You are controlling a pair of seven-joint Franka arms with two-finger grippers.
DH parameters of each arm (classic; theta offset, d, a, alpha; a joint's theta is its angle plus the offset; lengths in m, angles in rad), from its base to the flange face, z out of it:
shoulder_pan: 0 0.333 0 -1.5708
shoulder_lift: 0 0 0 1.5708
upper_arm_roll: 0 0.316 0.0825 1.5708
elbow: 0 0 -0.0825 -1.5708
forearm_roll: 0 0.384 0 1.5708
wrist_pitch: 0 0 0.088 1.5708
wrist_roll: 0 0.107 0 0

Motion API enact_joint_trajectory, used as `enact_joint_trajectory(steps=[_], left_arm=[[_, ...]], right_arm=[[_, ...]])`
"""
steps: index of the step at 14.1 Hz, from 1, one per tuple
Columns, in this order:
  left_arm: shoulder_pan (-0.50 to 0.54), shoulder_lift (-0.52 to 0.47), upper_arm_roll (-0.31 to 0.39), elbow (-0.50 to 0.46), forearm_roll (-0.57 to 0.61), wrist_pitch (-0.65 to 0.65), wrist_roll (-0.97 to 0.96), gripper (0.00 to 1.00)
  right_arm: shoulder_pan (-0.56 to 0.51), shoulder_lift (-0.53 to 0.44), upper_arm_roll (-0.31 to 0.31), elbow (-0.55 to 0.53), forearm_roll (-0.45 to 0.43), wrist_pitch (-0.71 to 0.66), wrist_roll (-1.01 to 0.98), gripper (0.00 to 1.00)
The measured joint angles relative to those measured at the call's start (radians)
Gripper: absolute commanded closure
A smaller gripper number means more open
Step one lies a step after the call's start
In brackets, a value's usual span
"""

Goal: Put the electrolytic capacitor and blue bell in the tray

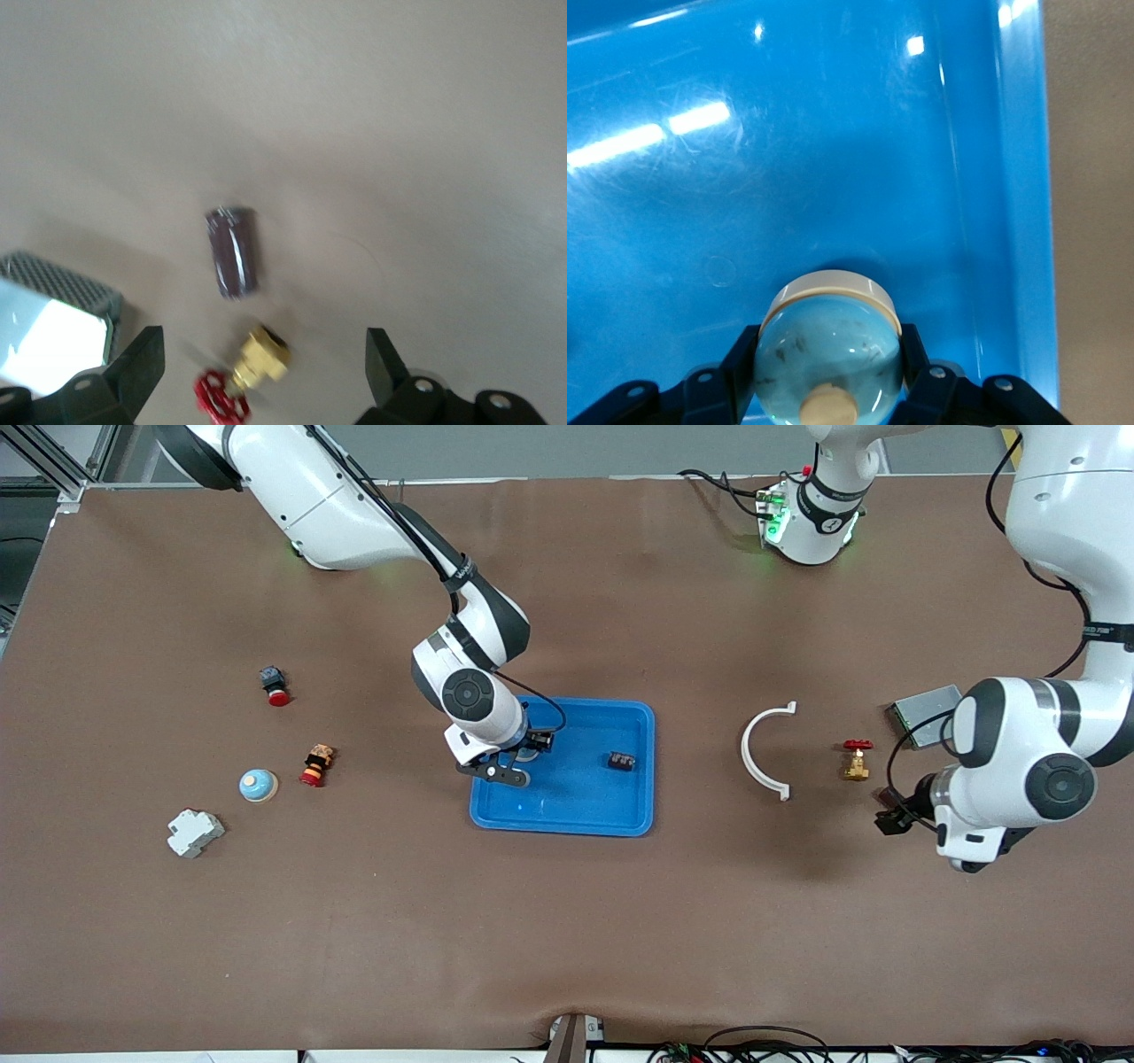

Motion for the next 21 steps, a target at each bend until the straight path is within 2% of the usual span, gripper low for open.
enact_joint_trajectory(steps=[1,3,4,5,6,8,11,12,13,15,16,19,21], left_arm=[[0.022,0.0,0.0,-0.022,0.0,0.041,0.045,0.0],[0.055,0.003,0.0,-0.054,0.0,0.108,0.111,0.0],[0.065,0.008,0.0,-0.066,0.0,0.132,0.129,0.0],[0.069,0.016,0.0,-0.074,0.0,0.144,0.133,0.0],[0.068,0.028,-0.001,-0.08,0.0,0.151,0.133,0.05],[0.068,0.052,-0.002,-0.086,0.0,0.158,0.133,0.13],[0.069,0.084,-0.002,-0.092,0.0,0.158,0.133,0.16],[0.069,0.091,-0.002,-0.092,0.0,0.158,0.133,0.26],[0.069,0.097,-0.002,-0.092,0.0,0.159,0.133,0.43],[0.069,0.101,-0.002,-0.093,0.0,0.159,0.133,0.87],[0.069,0.101,-0.002,-0.094,0.0,0.159,0.133,1.0],[0.069,0.101,-0.002,-0.094,0.0,0.158,0.133,1.0],[0.068,0.1,-0.005,-0.09,0.0,0.159,0.133,1.0]], right_arm=[[0.001,0.001,0.0,0.0,0.0,0.0,0.0,0.78],[0.001,0.002,-0.001,0.0,-0.001,0.0,0.0,0.59],[0.001,0.002,-0.001,0.001,-0.001,0.0,0.0,0.34],[0.001,0.002,-0.001,0.001,-0.001,0.0,0.0,0.18],[0.001,0.002,-0.001,0.001,-0.001,0.0,0.0,0.0],[0.001,0.002,-0.001,0.001,-0.001,0.0,0.0,0.0],[0.002,-0.001,0.0,0.011,-0.002,-0.026,0.0,0.0],[0.004,-0.011,0.002,0.021,-0.002,-0.07,0.0,0.0],[0.006,-0.032,0.003,0.032,-0.002,-0.126,-0.001,0.0],[0.007,-0.114,0.003,0.053,-0.002,-0.27,-0.002,0.0],[0.007,-0.166,0.002,0.057,-0.002,-0.342,-0.007,0.0],[-0.023,-0.338,-0.006,0.056,-0.003,-0.558,-0.11,0.0],[-0.088,-0.442,-0.01,0.018,-0.003,-0.62,-0.231,0.0]])
